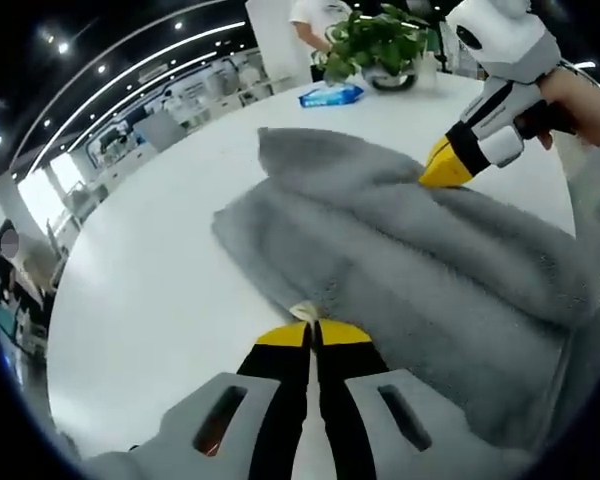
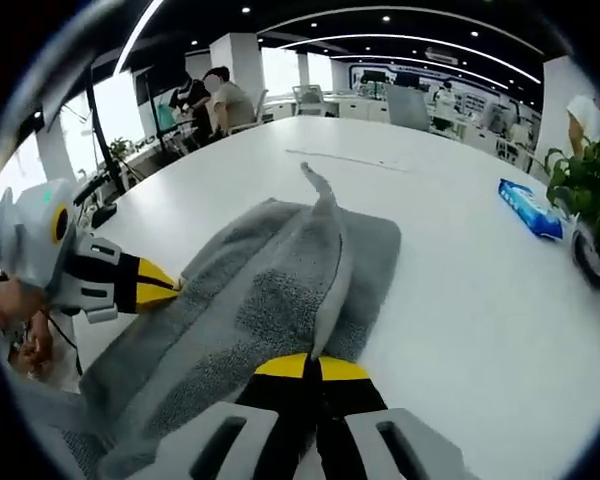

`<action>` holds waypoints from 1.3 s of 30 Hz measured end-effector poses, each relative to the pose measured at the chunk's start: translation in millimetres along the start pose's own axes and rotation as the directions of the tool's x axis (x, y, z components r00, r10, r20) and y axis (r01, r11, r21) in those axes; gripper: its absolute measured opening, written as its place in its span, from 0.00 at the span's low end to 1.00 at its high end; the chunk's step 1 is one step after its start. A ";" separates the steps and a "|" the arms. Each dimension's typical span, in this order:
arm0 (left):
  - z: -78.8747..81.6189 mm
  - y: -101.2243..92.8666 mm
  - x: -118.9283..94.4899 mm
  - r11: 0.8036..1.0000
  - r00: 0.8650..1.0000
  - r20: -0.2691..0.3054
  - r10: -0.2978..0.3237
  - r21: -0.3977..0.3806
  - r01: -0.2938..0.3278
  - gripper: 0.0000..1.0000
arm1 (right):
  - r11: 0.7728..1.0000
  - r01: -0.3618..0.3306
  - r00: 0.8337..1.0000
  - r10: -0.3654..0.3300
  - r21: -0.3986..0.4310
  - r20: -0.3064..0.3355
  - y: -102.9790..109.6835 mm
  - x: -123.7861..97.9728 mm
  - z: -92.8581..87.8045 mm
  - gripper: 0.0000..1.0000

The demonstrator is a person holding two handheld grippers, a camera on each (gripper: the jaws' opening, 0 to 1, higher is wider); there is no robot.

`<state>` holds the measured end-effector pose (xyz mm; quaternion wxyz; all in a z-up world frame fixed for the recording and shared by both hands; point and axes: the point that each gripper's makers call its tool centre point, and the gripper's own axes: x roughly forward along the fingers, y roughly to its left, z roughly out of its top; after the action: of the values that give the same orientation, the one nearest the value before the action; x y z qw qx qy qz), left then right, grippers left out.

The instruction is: Open the folded towel by lifting each exposed corner and separating the folded layers until the towel lies flat within the target outline without major curled edges

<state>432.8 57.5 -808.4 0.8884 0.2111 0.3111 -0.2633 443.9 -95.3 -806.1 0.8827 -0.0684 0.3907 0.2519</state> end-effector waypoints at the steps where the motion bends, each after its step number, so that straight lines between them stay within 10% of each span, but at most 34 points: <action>1: -0.1 0.0 0.0 1.000 1.000 -0.001 -0.001 0.002 0.001 0.01 | 1.000 0.003 1.000 -0.003 0.003 -0.001 -1.6 0.3 -1.8 0.00; 39: -1.0 0.9 -0.6 1.000 1.000 0.002 -0.020 -0.019 0.020 0.01 | 0.989 0.127 0.990 -0.123 0.070 -0.062 -56.2 -21.2 -39.8 0.00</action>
<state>432.5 59.0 -808.5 0.8879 0.1992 0.3150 -0.2695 433.7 -164.7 -822.3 0.8871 -0.0674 0.4200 0.1793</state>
